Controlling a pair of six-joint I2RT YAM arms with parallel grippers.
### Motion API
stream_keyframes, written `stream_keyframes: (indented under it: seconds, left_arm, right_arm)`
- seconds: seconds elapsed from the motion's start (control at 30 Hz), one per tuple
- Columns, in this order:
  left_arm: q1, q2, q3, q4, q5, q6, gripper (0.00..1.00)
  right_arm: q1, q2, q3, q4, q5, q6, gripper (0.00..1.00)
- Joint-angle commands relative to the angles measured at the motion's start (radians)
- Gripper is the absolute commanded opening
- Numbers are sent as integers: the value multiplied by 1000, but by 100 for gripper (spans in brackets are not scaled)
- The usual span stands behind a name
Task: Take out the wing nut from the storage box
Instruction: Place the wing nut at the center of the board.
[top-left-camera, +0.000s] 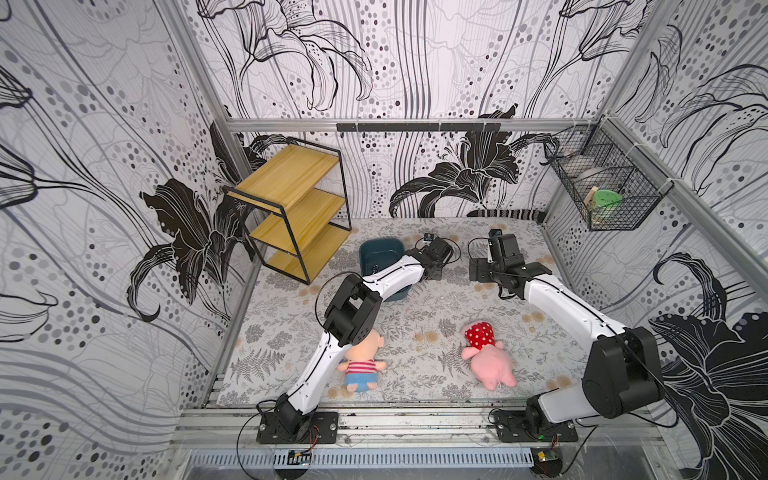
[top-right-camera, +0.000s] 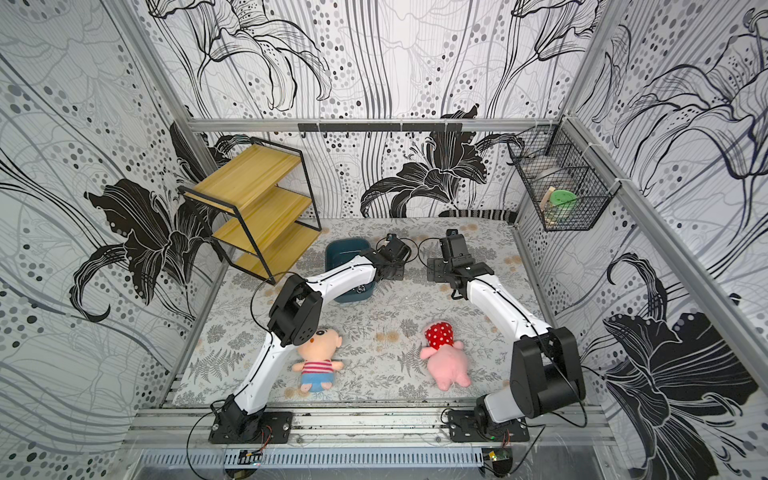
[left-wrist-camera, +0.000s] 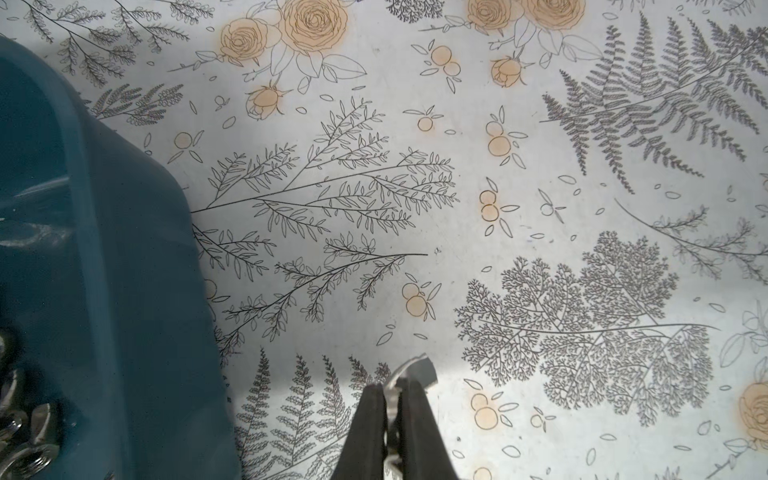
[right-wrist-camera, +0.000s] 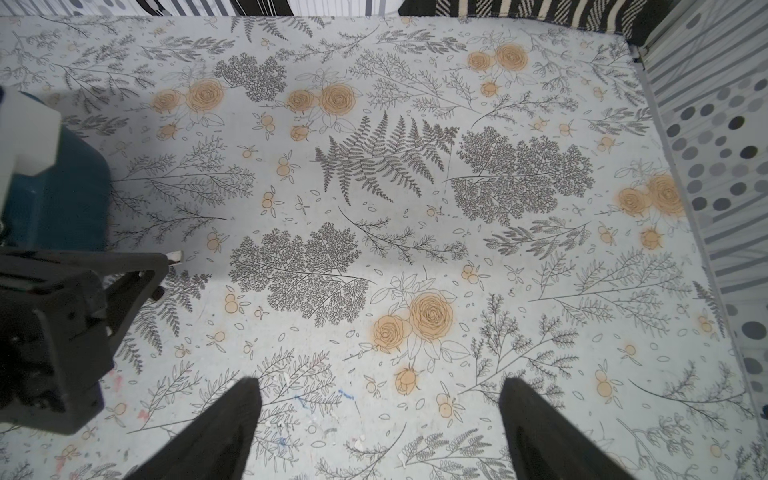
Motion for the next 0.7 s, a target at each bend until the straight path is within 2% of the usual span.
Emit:
stream_keyframes:
  seconds: [0.0, 0.23, 0.67]
  left_arm:
    - [11, 23, -16, 5, -16, -14, 2]
    - [26, -19, -107, 38, -23, -17, 2]
    - [33, -63, -177, 47, -36, -14, 2]
  right_arm:
    - [-2, -21, -13, -14, -19, 20, 96]
    - [-1, -10, -10, -9, -38, 20, 96]
    - [0, -10, -10, -3, -55, 23, 96]
